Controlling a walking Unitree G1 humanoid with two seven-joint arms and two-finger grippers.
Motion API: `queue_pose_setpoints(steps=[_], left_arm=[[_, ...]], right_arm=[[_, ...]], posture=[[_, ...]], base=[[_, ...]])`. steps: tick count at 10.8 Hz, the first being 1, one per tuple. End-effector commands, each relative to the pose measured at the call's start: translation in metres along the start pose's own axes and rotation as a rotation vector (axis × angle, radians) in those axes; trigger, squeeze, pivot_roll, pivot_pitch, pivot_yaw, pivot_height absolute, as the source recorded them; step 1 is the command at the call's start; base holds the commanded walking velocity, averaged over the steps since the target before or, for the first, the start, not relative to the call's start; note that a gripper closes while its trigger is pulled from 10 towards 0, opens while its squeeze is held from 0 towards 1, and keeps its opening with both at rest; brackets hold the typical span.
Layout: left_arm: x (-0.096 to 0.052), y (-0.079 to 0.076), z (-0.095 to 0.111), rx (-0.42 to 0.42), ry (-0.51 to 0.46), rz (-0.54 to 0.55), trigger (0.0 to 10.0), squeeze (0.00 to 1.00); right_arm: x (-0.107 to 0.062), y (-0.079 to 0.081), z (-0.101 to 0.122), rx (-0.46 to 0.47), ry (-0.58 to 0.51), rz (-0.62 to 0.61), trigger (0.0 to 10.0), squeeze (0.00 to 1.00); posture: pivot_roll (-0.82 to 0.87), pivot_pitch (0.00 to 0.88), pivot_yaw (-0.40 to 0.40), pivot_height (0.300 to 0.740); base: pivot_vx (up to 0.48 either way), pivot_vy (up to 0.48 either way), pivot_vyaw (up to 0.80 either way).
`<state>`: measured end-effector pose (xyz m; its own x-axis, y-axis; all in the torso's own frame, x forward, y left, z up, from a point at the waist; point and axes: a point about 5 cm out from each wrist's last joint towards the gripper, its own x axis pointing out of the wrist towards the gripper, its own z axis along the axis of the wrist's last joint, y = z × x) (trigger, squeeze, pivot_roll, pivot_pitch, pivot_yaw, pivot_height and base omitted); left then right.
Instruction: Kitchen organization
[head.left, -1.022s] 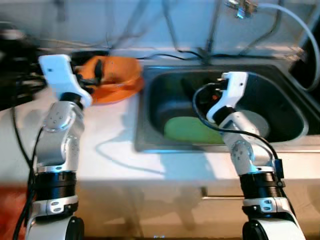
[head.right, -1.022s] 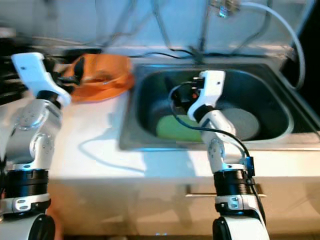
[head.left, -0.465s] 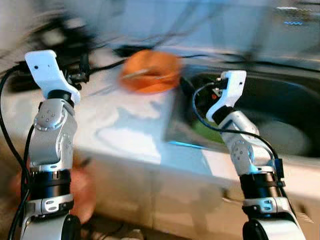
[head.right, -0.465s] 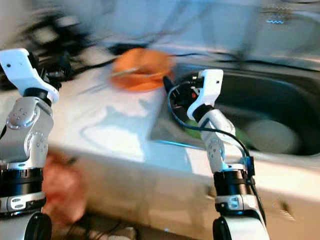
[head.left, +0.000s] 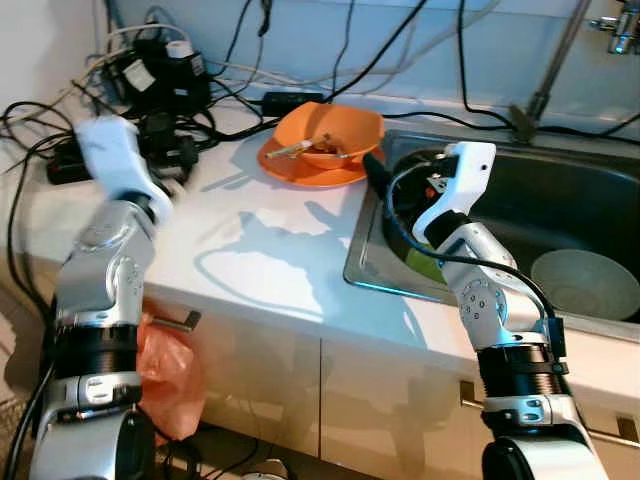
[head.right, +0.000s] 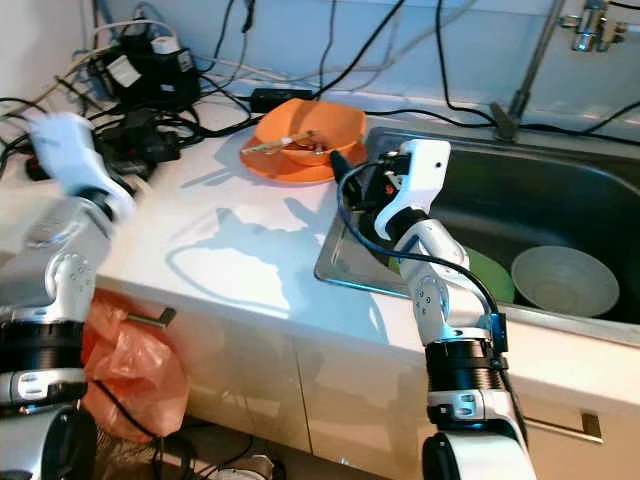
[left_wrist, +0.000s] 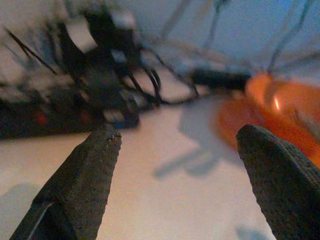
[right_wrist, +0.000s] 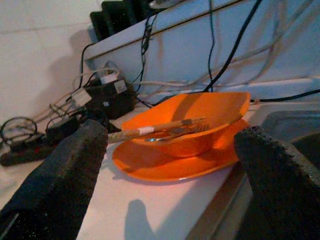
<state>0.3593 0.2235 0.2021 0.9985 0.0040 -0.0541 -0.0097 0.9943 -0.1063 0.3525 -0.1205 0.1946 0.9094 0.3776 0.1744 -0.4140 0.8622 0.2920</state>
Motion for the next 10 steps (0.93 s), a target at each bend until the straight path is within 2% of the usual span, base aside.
queue_pose_setpoints(steps=[1,3,6,8,10], left_arm=[[0.003,-0.004,-0.001,0.002,0.034,-0.042,10.0,0.00],[0.010,-0.016,-0.010,0.019,0.110,-0.148,10.0,0.00],[0.022,-0.026,-0.010,0.056,0.116,-0.200,10.0,0.00],[0.031,-0.039,-0.012,0.068,0.116,-0.239,10.0,0.00],[0.037,-0.045,-0.014,0.064,0.129,-0.254,10.0,0.00]], right_arm=[[0.003,0.003,0.012,0.021,-0.044,0.003,10.0,0.00],[0.000,0.005,0.021,0.001,-0.082,-0.004,10.0,0.00],[-0.018,0.018,0.018,-0.023,0.000,0.117,10.0,0.00],[-0.033,0.010,0.015,-0.031,0.036,0.076,10.0,0.00],[-0.047,0.010,0.017,-0.056,0.070,0.079,10.0,0.00]], posture=[[0.21,0.018,0.049,0.740],[0.19,0.035,0.056,0.740],[0.15,0.073,0.067,0.740],[0.13,0.088,0.075,0.740],[0.09,0.108,0.091,0.740]], base=[[0.000,0.000,0.00],[0.000,0.000,0.00],[0.000,0.000,0.00],[0.000,0.000,0.00],[0.000,0.000,0.00]])
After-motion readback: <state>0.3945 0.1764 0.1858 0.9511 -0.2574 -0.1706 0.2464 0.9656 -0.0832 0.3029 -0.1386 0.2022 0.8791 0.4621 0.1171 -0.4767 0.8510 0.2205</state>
